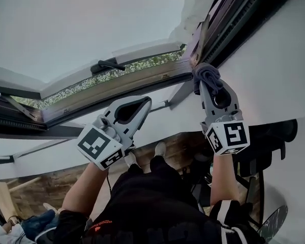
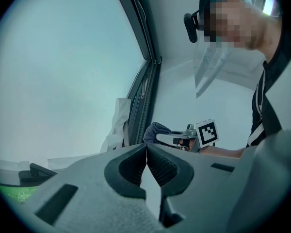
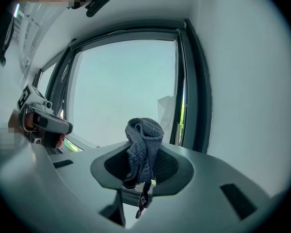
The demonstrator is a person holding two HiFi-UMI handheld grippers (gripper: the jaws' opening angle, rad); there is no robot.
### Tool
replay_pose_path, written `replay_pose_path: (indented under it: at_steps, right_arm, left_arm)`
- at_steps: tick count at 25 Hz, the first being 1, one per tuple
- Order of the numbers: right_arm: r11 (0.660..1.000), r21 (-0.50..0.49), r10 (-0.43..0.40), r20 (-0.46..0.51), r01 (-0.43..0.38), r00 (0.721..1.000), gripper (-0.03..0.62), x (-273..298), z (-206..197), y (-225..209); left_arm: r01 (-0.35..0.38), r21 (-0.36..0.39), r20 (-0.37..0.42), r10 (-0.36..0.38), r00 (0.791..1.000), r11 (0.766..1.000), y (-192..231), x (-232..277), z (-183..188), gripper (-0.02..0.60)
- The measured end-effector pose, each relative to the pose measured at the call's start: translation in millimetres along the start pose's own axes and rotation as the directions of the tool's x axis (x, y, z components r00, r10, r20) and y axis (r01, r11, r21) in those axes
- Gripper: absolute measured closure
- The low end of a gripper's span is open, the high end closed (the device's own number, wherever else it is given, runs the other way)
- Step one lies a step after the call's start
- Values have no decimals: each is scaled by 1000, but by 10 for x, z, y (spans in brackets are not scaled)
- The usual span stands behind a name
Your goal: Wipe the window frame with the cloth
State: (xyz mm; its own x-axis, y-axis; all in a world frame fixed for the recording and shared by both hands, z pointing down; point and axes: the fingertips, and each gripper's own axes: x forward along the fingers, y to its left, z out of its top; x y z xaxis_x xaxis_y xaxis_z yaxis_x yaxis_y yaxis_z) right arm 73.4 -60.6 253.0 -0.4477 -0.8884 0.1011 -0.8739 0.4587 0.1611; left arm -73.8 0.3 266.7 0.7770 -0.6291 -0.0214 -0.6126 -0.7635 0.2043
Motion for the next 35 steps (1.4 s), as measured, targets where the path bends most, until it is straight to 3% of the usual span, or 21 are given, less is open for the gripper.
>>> replay_pose_path:
  at_steps: [13, 22, 35]
  right_arm:
    - [995, -28, 95, 21, -94, 995, 491, -73, 276, 582]
    - [982, -6, 186, 1, -186, 982, 491, -58, 160, 1029]
    - [973, 35, 227, -18, -226, 974, 493, -8, 45, 1245]
  left_arm:
    - [-26, 17, 36, 25, 999, 1000, -5, -391, 171, 561]
    - [-38, -3, 26, 38, 999, 999, -1, -503, 80, 561]
    - [-50, -25, 0, 50, 999, 998, 61, -531, -95, 561]
